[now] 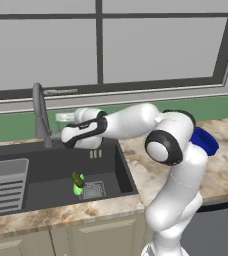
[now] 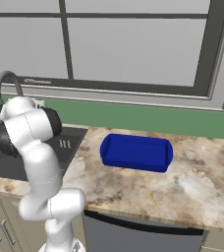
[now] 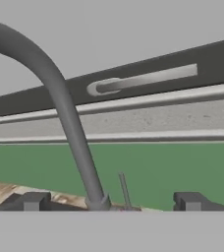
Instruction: Pick up all produce items and place them in the sink. Turn on the sink faucet to wash them. Then turn the sink off and put them in the tray.
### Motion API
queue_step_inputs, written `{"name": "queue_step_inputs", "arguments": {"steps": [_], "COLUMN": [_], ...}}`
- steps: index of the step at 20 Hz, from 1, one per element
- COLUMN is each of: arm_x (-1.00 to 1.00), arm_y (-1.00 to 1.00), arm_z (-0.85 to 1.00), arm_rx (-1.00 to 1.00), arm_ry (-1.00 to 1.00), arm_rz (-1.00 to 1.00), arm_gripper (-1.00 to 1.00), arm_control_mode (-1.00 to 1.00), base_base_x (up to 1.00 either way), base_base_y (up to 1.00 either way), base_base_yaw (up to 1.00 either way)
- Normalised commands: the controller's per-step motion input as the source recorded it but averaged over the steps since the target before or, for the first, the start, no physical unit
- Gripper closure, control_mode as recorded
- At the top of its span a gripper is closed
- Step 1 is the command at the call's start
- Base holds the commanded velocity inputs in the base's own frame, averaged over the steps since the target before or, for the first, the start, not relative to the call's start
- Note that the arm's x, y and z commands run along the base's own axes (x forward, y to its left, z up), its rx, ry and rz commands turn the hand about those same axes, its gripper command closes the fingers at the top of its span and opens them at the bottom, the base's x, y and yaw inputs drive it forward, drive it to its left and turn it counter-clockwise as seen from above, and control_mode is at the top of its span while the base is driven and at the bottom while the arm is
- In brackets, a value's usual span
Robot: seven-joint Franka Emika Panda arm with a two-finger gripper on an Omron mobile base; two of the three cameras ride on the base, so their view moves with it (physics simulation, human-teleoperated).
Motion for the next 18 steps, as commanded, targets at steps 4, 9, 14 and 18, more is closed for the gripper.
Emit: {"name": "queue_step_inputs", "arguments": {"steps": [4,9,14,18], "arm_x": [-0.42,-0.41,-0.63,-0.67], "arm_y": [-0.33,-0.36,-0.30,-0.21], "arm_z": [0.55,0.48,0.13,0.01], "arm_rx": [0.00,0.00,0.00,0.02], "arm_ry": [0.10,0.14,0.19,0.23], "arm_rz": [-0.06,-0.05,-0.07,-0.10], "arm_gripper": [-1.00,-1.00,-1.00,-1.00], "arm_control_mode": [-1.00,-1.00,-1.00,-1.00], "base_base_x": [0.00,0.00,0.00,0.00], "base_base_y": [0.00,0.00,0.00,0.00], "base_base_yaw": [0.00,0.00,0.00,0.00]}}
